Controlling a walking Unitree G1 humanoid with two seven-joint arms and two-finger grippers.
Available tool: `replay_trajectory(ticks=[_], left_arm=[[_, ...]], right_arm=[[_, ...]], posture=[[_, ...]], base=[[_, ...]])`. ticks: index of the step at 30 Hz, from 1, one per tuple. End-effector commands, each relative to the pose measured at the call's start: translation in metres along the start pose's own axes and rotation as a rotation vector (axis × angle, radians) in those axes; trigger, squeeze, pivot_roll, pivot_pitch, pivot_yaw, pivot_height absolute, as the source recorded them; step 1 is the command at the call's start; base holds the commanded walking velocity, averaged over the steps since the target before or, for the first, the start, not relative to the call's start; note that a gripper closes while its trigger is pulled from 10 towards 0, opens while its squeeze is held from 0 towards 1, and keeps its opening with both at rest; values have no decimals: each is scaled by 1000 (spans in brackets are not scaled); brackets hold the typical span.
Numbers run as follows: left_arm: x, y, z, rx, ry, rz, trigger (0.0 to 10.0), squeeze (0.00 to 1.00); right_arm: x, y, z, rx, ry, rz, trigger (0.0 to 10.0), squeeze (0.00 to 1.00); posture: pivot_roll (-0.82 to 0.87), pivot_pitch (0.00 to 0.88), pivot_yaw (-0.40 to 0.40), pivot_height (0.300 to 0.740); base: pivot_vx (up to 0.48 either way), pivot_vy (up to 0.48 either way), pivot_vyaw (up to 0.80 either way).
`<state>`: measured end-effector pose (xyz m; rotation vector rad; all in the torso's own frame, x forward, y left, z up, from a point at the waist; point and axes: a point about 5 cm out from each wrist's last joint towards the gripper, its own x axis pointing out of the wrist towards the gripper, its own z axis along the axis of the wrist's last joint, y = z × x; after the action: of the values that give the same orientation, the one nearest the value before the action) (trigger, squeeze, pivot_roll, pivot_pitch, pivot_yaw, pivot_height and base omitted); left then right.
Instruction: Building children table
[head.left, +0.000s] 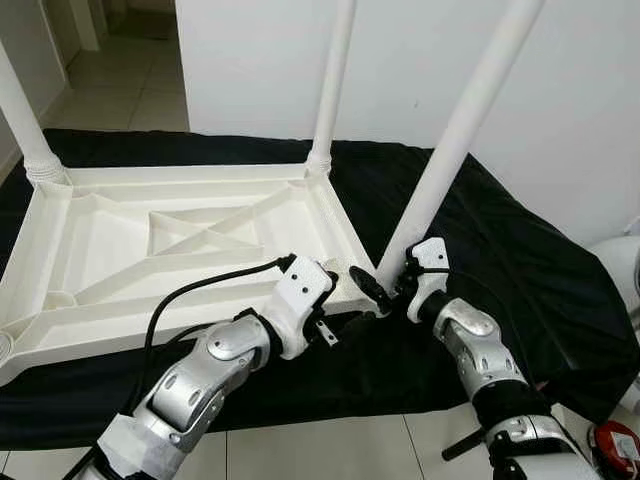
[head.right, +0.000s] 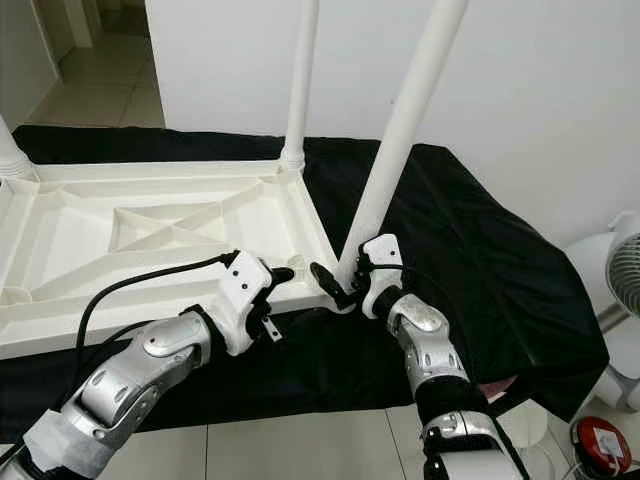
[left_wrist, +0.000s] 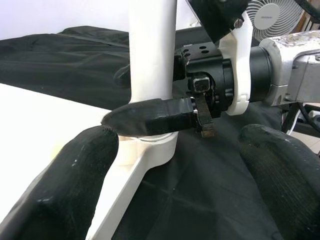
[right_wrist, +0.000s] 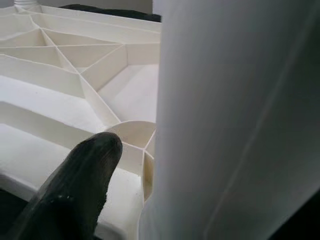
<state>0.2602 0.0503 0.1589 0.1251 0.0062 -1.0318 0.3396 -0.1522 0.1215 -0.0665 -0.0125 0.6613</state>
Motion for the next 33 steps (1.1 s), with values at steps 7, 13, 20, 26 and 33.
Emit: replay_trajectory(ticks=[7, 13, 20, 26, 33], left_arm=[[2, -9, 1, 8, 3, -143, 10000, 0], [3, -10, 1, 8, 1, -150, 10000, 0], [4, -10, 1, 6, -1, -156, 10000, 0], [4, -13, 1, 0, -2, -158, 10000, 0], [3, -13, 0, -3, 1, -158, 10000, 0]], right_arm=[[0, -2, -6, -18, 46, 49, 0, 0], [-7, -4, -16, 4, 79, 74, 0, 0], [-9, -5, -19, 32, 79, 42, 10000, 0], [-9, -8, -23, 42, 108, -92, 10000, 0], [-8, -7, -21, 67, 99, -219, 10000, 0]], posture=[[19, 0, -97, 740], [9, 0, -92, 740], [4, 0, -93, 740], [4, 0, -93, 740], [-1, 0, -99, 740]], base=[[0, 0, 0], [0, 0, 0], [0, 0, 0], [0, 0, 0], [0, 0, 0]])
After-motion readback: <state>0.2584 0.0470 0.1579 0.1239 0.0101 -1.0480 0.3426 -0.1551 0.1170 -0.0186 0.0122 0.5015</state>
